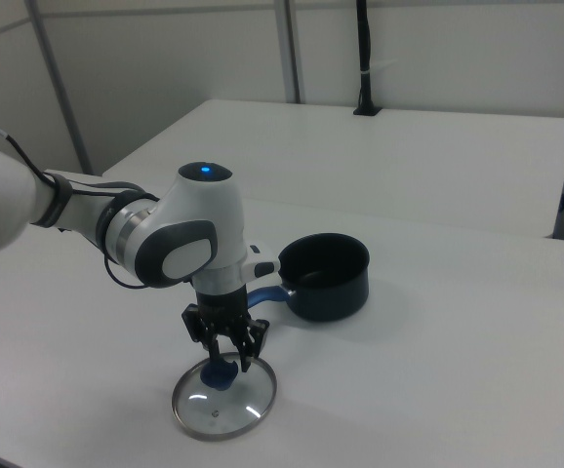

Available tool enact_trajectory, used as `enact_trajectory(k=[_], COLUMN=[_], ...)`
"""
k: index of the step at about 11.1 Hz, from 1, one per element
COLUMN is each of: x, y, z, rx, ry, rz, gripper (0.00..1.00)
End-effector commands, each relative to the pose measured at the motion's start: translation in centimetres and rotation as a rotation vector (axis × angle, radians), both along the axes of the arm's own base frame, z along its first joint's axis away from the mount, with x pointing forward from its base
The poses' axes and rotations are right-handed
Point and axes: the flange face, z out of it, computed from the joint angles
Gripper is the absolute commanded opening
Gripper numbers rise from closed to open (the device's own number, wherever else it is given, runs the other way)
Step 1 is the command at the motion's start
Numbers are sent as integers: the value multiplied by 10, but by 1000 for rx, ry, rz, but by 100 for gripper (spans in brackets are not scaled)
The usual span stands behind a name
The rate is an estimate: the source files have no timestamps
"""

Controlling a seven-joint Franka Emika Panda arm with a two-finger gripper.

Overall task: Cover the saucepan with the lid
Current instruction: 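Lower the open gripper around the blue knob of the lid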

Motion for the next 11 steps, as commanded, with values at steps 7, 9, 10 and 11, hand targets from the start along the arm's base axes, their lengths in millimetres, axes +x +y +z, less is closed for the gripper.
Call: enact_trajectory(k=[7, 9, 10, 11], x=[-24, -26, -28, -28], y=[-17, -15, -13, -13], z=[25, 20, 16, 14], rx=[-9, -12, -14, -16], ry=[56, 67, 74, 78], rz=[-162, -156, -150, -147], gripper=[100, 100, 100, 100])
